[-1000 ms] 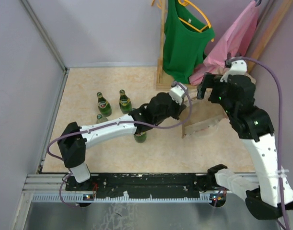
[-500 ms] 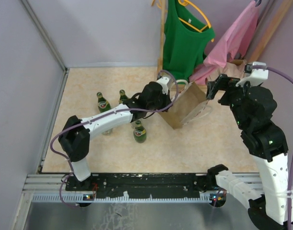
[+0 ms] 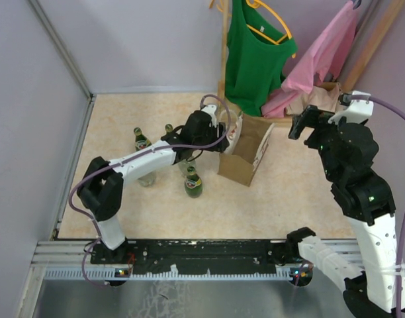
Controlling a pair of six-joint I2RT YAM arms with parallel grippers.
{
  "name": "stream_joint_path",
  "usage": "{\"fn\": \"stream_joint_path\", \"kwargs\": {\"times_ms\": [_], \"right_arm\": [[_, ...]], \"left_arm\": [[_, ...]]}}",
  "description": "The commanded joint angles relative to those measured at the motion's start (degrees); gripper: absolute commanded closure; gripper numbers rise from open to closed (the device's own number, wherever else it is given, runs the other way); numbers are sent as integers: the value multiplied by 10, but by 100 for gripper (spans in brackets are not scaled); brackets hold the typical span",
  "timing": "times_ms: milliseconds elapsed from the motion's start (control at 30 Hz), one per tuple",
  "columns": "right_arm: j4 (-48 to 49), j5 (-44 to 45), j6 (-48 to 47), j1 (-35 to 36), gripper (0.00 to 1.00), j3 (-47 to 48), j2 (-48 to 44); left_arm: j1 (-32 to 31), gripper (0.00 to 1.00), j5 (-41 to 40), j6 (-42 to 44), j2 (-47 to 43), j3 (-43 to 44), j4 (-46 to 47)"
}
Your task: Take the beverage out of the canvas bag
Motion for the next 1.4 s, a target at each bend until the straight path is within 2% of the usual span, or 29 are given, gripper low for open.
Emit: {"fn": "stream_joint_path", "kwargs": {"times_ms": [0, 33, 67, 200, 467, 567, 733, 867, 967, 1200, 1367], "right_arm": [[28, 53, 4, 3, 1, -23, -10], [31, 66, 5, 4, 1, -32, -11], [35, 83, 8, 3, 1, -41, -14], [53, 164, 17, 3, 1, -81, -17], [134, 217, 44, -29, 1, -173, -40], [151, 210, 51, -65, 1, -202, -36], [180, 180, 58, -125, 1, -240, -20], [196, 92, 99, -222, 1, -271, -7], [221, 83, 116, -263, 1, -298, 0], [264, 58, 151, -302, 1, -360, 27], [284, 69, 166, -307, 1, -390, 25]], "left_arm": [[0, 15, -8, -4, -50, -25, 9], [-1, 2, -2, 0, -60, -32, 15], [-1, 1, 3, 4, -70, -39, 22], [-1, 0, 15, 12, -123, -75, 68], [-1, 0, -1, 51, -206, -89, 58], [-1, 0, -10, 78, -236, -98, 48], [8, 0, -85, 102, -273, -114, 4], [62, 0, -92, 98, -328, -153, -6], [116, 0, -115, 100, -379, -187, -8], [189, 0, -209, 117, -475, -257, -12], [211, 0, -356, 111, -527, -302, -20]]}}
